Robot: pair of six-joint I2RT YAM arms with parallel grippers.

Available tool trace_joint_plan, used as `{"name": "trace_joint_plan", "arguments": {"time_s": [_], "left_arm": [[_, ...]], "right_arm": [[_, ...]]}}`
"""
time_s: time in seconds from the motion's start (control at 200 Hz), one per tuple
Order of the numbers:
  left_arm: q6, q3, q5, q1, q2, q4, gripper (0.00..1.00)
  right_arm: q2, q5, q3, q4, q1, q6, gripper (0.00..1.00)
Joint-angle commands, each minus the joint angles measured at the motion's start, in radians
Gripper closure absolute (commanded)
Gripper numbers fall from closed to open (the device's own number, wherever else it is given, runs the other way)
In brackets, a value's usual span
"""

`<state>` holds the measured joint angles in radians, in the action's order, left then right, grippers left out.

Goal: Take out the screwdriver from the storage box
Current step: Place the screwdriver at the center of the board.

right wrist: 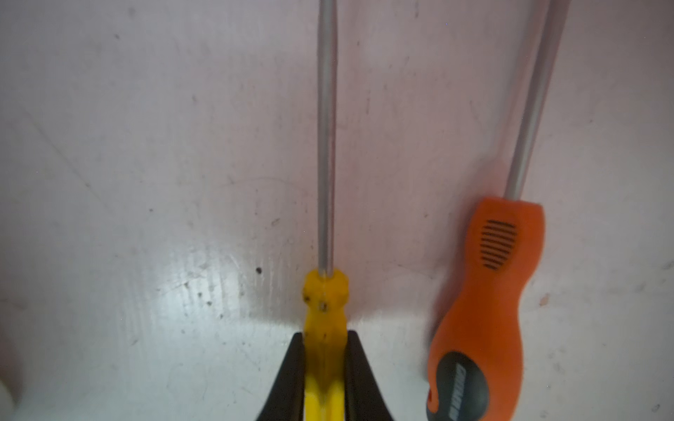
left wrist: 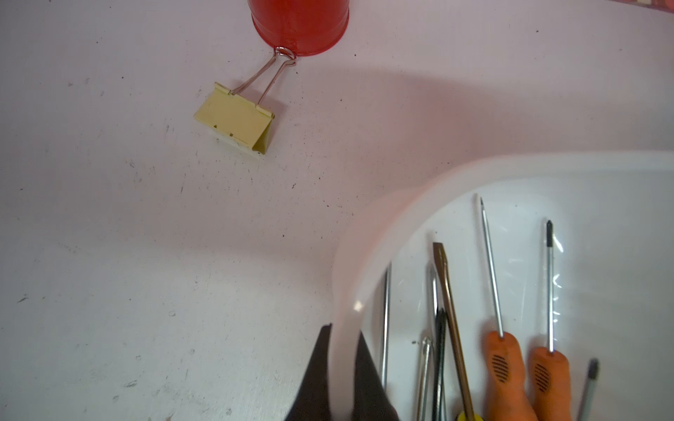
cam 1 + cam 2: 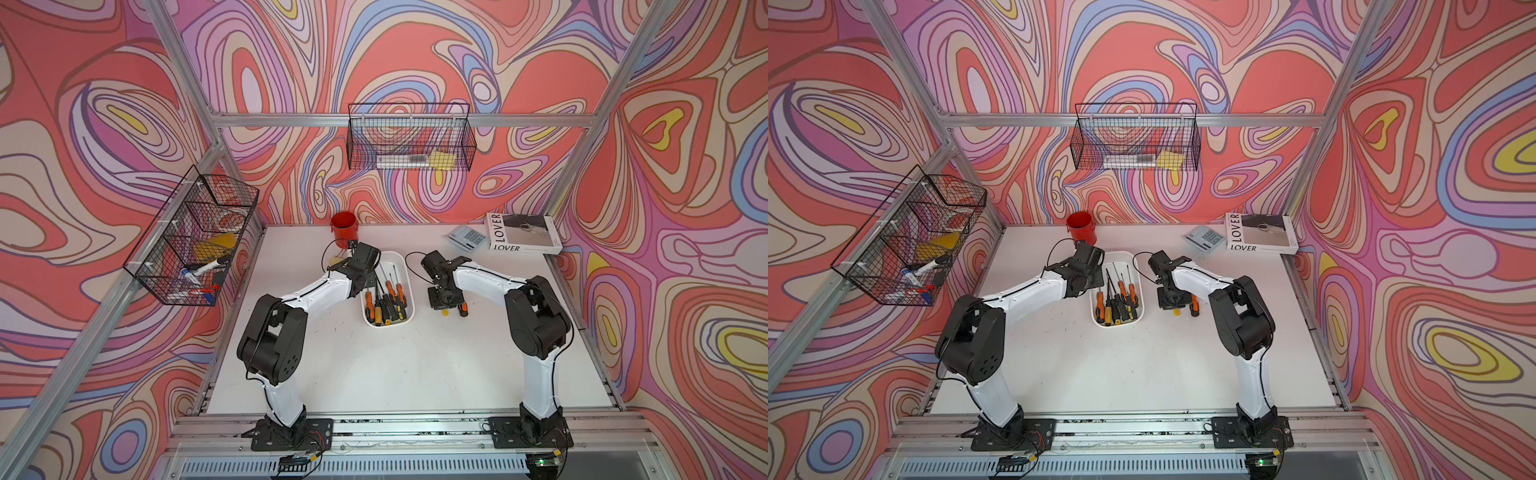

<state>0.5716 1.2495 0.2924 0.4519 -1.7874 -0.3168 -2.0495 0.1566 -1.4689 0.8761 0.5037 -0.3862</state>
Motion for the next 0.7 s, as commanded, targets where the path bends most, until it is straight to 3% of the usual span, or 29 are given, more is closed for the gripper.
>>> {"name": "trace_joint_plan", "arguments": {"time_s": [0.0, 0.06, 0.15, 0.24, 0.361, 0.696], "left_arm": [[-0.022, -0.001, 0.037, -0.002, 0.042, 0.012, 1.0], [-0.026, 0.001, 0.038, -0.001, 0.041, 0.012, 1.0], [-0.026, -0.001, 0.039, -0.002, 0.04, 0.012, 1.0], [-0.025, -0.002, 0.037, -0.002, 0.037, 0.012, 1.0], [-0.024, -0.002, 0.037, -0.002, 0.04, 0.012, 1.0], [-0.023, 0.001, 0.037, -0.001, 0.05, 0.006, 1.0]], "right_arm": [[-0.005, 0.013, 0.003, -0.011, -0.009, -0.012, 1.0], [-0.004, 0.01, 0.014, -0.021, -0.014, -0.017, 1.0], [-0.005, 0.003, 0.021, -0.03, -0.018, -0.017, 0.85], [-0.004, 0.002, 0.027, -0.035, -0.02, -0.021, 0.61], [-0.002, 0.001, 0.033, -0.04, -0.025, -0.024, 0.46], [0.08, -0.018, 0.041, -0.077, -0.027, -0.019, 0.4]]}}
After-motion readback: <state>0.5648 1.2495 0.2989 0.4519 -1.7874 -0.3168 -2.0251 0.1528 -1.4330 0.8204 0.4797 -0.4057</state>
